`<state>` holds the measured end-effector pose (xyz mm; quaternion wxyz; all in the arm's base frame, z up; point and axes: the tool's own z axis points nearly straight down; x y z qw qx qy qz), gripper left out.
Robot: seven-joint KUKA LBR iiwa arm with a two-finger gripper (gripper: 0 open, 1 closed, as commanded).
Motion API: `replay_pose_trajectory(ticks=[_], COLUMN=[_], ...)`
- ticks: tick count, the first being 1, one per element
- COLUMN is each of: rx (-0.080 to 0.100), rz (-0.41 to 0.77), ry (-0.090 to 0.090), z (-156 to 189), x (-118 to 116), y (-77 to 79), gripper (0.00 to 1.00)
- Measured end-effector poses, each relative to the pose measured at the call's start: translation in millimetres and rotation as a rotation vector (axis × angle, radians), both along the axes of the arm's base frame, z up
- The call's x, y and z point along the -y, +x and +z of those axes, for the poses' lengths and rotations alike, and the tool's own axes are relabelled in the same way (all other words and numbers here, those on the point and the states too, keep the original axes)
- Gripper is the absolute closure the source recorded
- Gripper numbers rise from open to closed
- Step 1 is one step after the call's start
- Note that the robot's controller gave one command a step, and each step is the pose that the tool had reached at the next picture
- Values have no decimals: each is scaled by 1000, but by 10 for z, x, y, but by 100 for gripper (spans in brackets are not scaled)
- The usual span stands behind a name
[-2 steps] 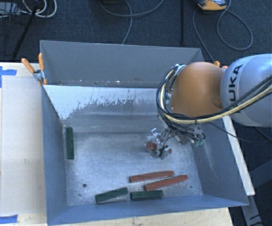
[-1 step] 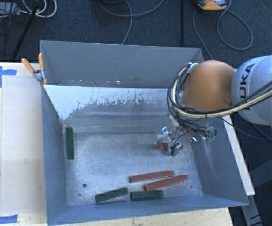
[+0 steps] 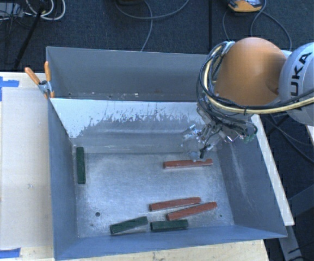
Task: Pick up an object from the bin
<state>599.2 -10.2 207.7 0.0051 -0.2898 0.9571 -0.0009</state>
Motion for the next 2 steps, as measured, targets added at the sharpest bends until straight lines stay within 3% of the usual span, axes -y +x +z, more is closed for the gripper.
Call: replay_pose_trajectory(ticks=[1, 2], rx=[-21, -12], rz=[60, 53], ry=[1, 0], z=[-643, -606], x=[-391, -367], y=[-593, -556], gripper=[100, 0])
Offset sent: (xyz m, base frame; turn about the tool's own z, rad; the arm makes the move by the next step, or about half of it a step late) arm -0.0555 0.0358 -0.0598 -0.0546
